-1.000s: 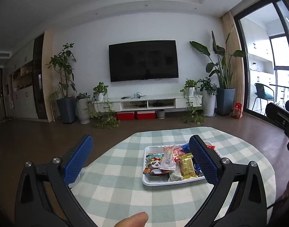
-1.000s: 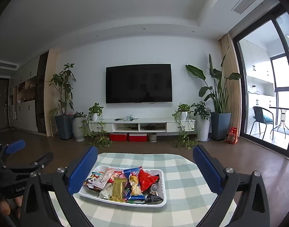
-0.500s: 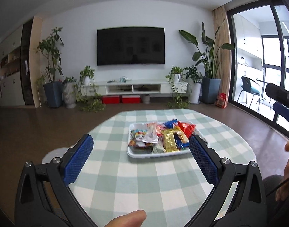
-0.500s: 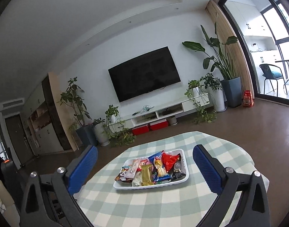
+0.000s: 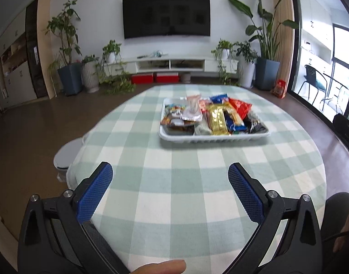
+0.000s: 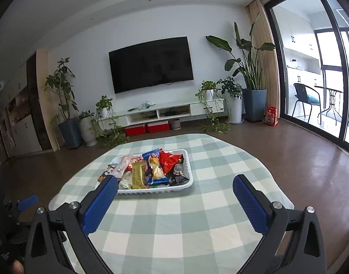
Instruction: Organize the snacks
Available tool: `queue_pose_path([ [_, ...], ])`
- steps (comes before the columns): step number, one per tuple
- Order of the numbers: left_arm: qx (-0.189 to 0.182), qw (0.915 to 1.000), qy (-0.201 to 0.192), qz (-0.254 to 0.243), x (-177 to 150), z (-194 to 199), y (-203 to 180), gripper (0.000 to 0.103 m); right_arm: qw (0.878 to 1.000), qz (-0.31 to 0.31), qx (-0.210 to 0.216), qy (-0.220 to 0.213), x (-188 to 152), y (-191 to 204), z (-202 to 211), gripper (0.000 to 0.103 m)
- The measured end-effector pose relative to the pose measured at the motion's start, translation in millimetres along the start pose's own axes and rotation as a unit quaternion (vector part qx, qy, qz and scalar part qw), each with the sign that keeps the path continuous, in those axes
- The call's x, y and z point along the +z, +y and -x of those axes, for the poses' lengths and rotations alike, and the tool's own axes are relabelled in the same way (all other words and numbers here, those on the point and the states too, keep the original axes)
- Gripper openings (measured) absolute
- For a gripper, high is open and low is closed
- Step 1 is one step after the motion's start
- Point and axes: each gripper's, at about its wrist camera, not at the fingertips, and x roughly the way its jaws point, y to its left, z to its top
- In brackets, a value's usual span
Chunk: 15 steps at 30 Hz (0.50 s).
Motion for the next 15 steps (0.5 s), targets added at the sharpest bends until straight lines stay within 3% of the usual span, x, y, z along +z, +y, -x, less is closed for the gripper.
queue_pose_path([
  [5, -0.002, 0.9995, 0.032, 0.004, -11.9, -23.0, 3.2, 0.103, 0.999, 0.007, -0.008, 0.032, -14.9, 0.0, -12.1, 0.103],
  [15, -0.015, 0.9987, 0.048, 0.002, -17.6, -32.4, -1.3, 0.103, 0.995, 0.012, -0.003, 0.100, -35.6, 2.7, -30.4, 0.103],
])
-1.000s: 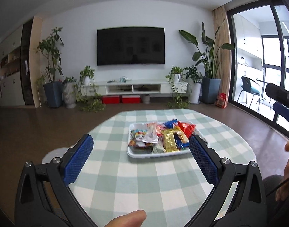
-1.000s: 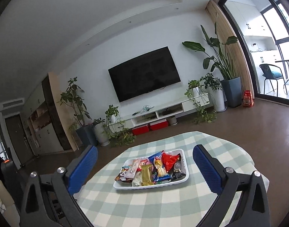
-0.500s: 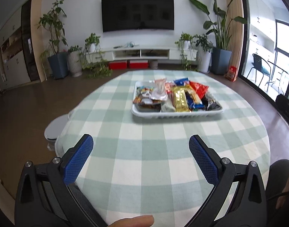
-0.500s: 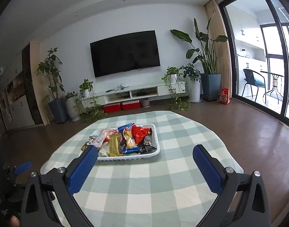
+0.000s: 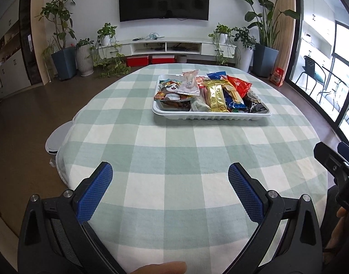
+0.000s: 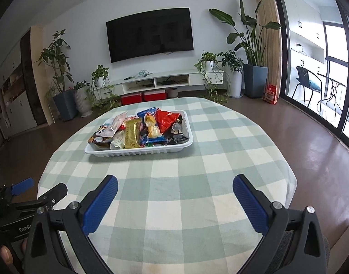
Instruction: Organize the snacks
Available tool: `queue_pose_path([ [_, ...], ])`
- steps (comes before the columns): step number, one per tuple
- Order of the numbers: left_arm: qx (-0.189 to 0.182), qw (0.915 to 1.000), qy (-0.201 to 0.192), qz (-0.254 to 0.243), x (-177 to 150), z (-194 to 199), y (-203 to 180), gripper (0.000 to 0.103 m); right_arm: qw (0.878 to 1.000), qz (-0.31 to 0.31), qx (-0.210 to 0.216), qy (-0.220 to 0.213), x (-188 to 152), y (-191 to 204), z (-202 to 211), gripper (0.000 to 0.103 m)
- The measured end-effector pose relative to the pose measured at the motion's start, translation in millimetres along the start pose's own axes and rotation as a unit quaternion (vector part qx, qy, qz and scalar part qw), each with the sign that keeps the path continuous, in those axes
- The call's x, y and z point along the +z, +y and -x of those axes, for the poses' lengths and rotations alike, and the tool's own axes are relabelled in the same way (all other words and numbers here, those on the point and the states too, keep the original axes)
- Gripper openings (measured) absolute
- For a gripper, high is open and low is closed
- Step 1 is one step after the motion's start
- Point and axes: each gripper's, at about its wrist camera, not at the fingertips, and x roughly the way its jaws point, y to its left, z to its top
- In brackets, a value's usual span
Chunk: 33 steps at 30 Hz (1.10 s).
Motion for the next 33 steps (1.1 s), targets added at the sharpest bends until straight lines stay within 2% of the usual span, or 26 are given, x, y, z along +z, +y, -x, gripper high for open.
queue_pose_path([
  [6, -0.011, 0.9999, 0.008, 0.008, -0.4, -1.0, 1.5, 0.103, 0.998, 0.010, 0.000, 0.057, -8.7, 6.2, -12.9, 0.103],
  [10, -0.013, 0.9999, 0.007, 0.006, -0.7, -1.0, 1.8, 0.103, 0.997, 0.012, 0.001, 0.078, -15.0, 9.0, -16.8, 0.103],
  [20, -0.020, 0.9998, 0.009, 0.003, -1.4, -1.1, -1.2, 0.103, 0.995, 0.011, -0.002, 0.097, -18.2, 8.9, -19.2, 0.103],
  [33, -0.021, 0.9997, 0.010, 0.002, -2.4, -1.2, -2.3, 0.103, 0.995, 0.012, -0.002, 0.102, -19.1, 9.0, -20.3, 0.103],
])
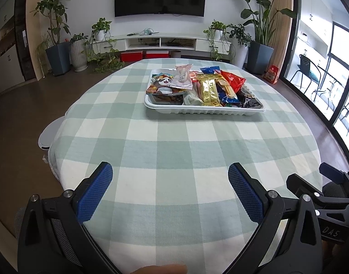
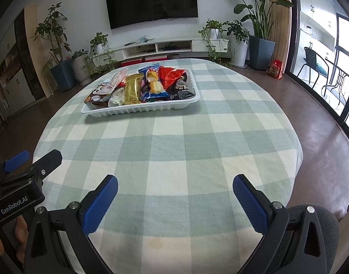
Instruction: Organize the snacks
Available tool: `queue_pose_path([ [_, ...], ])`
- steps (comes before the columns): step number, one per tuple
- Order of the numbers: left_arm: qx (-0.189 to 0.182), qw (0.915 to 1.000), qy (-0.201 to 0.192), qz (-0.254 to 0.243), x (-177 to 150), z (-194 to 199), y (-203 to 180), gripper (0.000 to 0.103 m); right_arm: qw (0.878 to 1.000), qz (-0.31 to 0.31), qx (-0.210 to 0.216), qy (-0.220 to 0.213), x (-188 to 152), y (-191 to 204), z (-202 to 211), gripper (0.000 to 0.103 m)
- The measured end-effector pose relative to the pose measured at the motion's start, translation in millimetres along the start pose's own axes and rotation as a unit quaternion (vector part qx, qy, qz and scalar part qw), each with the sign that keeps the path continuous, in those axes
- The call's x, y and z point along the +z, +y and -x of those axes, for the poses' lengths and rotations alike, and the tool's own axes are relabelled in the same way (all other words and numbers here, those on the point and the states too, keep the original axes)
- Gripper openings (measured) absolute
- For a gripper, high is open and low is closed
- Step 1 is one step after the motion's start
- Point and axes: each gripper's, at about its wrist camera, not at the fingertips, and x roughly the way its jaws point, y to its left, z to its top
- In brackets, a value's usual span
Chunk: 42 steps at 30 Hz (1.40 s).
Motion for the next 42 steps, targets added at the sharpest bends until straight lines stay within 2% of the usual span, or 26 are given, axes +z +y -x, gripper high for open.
queue_pose_path([
  [42, -0.003, 1.0000, 0.003, 0.001, -1.9, 0.3, -2.7, 0.103, 1.000, 0.003, -0.001, 0.009, -5.7, 0.1, -3.9, 0.103],
])
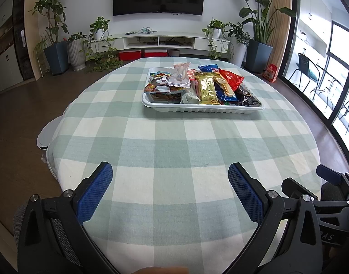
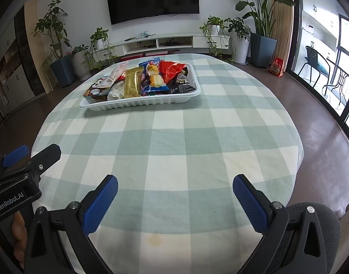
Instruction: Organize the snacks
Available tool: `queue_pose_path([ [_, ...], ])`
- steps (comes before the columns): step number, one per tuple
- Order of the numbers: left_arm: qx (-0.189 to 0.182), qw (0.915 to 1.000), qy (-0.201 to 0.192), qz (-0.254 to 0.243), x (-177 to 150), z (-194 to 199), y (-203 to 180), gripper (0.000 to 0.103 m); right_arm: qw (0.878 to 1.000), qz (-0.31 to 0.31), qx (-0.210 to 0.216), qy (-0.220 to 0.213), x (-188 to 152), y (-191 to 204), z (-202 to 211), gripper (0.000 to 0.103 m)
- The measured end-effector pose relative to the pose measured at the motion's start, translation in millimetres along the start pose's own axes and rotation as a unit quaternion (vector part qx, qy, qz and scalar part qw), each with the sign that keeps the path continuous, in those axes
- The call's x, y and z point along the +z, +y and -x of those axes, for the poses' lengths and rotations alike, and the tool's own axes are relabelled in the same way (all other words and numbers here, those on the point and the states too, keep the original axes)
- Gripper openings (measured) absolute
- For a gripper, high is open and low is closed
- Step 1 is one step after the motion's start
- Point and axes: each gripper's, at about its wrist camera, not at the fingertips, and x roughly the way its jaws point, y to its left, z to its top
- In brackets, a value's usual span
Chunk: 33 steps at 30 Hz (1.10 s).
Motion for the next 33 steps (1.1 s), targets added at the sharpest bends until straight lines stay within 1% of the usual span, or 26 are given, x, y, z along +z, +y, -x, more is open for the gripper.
queue_pose_path([
  [33, 0.000, 1.0000, 0.003, 0.001, -0.6, -0.1, -0.7, 0.103, 1.000, 0.000, -0.001, 0.003, 1.8, 0.5, 2.3, 0.103],
])
